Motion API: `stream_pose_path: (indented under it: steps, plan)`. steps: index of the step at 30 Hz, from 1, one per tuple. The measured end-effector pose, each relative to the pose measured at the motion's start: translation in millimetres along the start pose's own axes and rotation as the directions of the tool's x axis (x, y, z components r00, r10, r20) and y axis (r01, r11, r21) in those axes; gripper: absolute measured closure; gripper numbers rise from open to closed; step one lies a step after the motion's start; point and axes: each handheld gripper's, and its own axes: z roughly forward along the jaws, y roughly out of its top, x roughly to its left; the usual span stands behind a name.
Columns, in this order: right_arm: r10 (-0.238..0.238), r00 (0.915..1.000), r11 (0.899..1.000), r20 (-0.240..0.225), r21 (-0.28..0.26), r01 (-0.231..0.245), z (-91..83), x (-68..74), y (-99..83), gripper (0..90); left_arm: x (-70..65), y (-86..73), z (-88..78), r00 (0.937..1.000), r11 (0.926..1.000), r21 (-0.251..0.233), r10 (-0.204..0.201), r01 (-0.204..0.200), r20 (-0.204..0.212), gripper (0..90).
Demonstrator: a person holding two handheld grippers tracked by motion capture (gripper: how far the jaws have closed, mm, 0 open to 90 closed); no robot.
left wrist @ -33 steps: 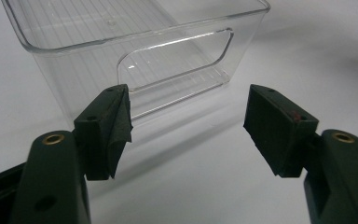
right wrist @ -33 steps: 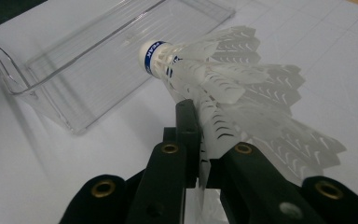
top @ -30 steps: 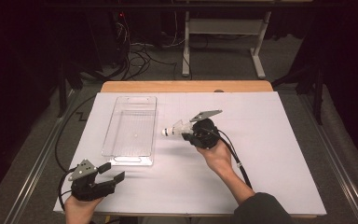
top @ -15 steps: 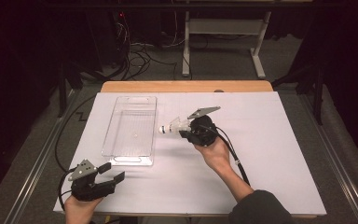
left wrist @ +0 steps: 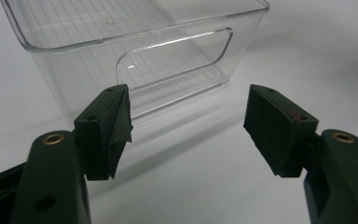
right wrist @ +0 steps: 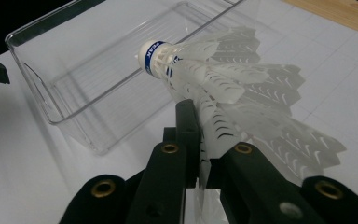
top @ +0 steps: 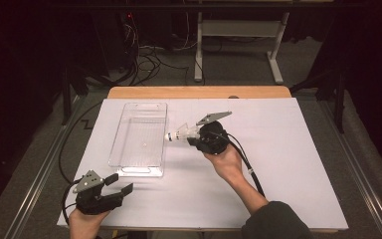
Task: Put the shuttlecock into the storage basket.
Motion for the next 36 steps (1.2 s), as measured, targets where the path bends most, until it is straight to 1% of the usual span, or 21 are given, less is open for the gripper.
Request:
stream_pose_path:
  steps: [6,8,12,14,15,21,26,29,36]
  plan:
    - [-0.008,0.9999,1.0,-0.009,0.0,0.008,1.8,2.8,4.2,89.3,0.0,0.0,-0.1,1.0,1.0,0.0,0.0,0.0,0.001,32.6]
    - [0.0,0.9999,1.0,-0.012,-0.004,0.0,2.6,3.8,5.4,89.3,0.0,0.0,0.0,1.0,1.0,0.0,0.001,-0.001,0.001,32.6]
    - [-0.007,0.9998,1.0,-0.019,-0.005,0.006,4.1,4.2,7.7,89.3,0.0,0.0,-0.1,1.0,1.0,0.0,0.001,-0.001,0.001,32.6]
    - [-0.002,0.9998,1.0,-0.02,-0.003,0.002,4.8,5.4,9.1,89.3,0.0,-0.1,-0.1,1.0,1.0,0.0,0.001,-0.001,0.001,32.6]
    - [-0.009,0.9997,1.0,-0.021,-0.004,0.009,5.1,5.4,9.6,89.3,0.0,-0.1,-0.1,1.0,1.0,0.0,0.0,0.0,0.001,32.6]
    - [-0.01,0.9996,1.0,-0.028,-0.001,0.01,7.6,8.9,13.4,89.3,0.1,-0.1,-0.4,1.0,1.0,0.001,0.002,-0.002,0.002,32.6]
    - [-0.021,0.9993,1.0,-0.032,0.0,0.021,10.7,9.5,14.8,89.3,0.1,-0.2,-0.4,1.0,1.0,0.001,0.002,-0.002,0.002,32.6]
    - [-0.017,0.9993,1.0,-0.034,0.002,0.017,11.3,10.6,16.2,89.3,0.0,-0.2,-0.4,1.0,1.0,0.001,0.003,-0.003,0.002,32.7]
    - [-0.026,0.9988,1.0,-0.041,0.0,0.026,13.2,13.3,21.0,89.3,-0.1,-0.3,-0.3,1.0,1.0,-0.001,0.003,-0.003,0.002,32.7]
